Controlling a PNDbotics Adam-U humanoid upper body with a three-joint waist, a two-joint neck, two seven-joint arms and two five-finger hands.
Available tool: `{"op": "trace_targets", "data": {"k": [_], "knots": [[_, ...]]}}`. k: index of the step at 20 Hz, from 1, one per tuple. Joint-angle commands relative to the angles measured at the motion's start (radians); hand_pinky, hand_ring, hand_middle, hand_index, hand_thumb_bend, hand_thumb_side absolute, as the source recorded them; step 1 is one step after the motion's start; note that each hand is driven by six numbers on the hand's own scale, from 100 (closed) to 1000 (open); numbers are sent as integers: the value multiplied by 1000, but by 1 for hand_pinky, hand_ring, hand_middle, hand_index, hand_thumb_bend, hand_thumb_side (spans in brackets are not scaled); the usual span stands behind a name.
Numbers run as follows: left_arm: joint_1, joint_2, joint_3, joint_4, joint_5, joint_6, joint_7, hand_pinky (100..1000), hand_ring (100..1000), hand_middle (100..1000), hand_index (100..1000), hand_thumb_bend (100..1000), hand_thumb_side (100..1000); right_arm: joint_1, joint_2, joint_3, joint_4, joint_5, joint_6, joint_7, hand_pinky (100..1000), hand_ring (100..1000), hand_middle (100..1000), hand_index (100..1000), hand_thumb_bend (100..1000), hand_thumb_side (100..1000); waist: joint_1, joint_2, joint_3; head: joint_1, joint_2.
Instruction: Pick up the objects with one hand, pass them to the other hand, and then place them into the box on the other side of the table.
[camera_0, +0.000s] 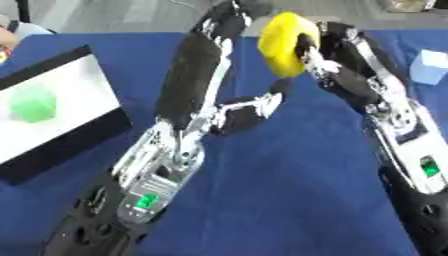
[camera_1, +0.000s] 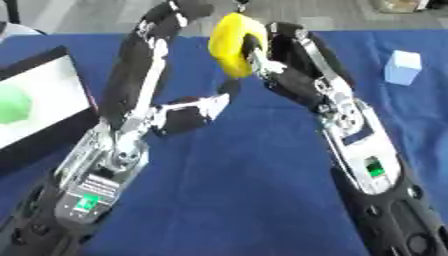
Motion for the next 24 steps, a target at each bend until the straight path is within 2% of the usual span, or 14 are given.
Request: {"op": "trace_targets", "data": {"k": [1, 8, 17, 23, 24], "knots": [[-20, 18, 3, -24, -55, 10, -35, 777, 822, 736, 815, 430, 100, -22, -15, -2, -18, -15, 1, 10, 616, 509, 425, 353, 100, 439, -14, 4, -1, 1, -2], [-35, 11, -6, 10, -86, 57, -78, 777, 826, 729, 801, 389, 100, -25, -18, -3, -30, -22, 3, 21, 617, 511, 426, 355, 100, 435, -12, 3, -6, -1, -2], [-54, -2, -27, 52, -38, 54, -157, 781, 841, 736, 803, 418, 100, -27, -17, -3, -39, -25, 0, 29, 619, 512, 427, 355, 100, 432, -12, 6, -13, 2, -2], [-63, -6, -29, 48, -7, 52, -146, 777, 835, 723, 788, 399, 100, -28, -17, -3, -38, -25, -3, 34, 619, 512, 427, 355, 100, 432, -13, 5, -13, 1, -2], [-64, -7, -29, 48, -6, 52, -143, 750, 776, 615, 693, 315, 100, -27, -17, -2, -38, -25, -3, 34, 619, 513, 428, 355, 100, 435, -14, 5, -13, 1, -2]]}}
